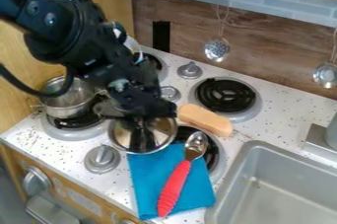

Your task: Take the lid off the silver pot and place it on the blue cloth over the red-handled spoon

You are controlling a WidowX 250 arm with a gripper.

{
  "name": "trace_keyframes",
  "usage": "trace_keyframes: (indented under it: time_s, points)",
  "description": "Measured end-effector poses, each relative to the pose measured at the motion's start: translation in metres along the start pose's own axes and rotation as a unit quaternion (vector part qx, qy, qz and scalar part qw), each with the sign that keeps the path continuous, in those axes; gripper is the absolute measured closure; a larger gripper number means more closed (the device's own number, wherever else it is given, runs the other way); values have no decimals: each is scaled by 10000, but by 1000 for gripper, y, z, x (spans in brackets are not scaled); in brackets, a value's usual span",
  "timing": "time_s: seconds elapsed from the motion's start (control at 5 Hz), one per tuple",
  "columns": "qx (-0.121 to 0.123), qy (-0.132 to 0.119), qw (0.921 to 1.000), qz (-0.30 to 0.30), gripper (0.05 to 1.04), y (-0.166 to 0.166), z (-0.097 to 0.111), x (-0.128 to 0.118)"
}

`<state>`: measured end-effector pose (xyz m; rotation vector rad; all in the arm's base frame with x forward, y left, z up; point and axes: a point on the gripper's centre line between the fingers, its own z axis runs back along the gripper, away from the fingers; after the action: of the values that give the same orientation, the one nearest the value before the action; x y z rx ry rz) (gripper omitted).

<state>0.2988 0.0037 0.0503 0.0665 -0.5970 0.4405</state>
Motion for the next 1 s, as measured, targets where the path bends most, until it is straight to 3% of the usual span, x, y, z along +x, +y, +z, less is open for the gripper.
trace_keyframes:
  time_s: [0.4,0.6,1.0]
  points:
    - [-188,218,9971,-703,778,-14,2,-22]
    - [-466,808,9830,-1582,742,-20,2,-42]
    - [-652,1047,9840,-1283,150,-21,-8,-27]
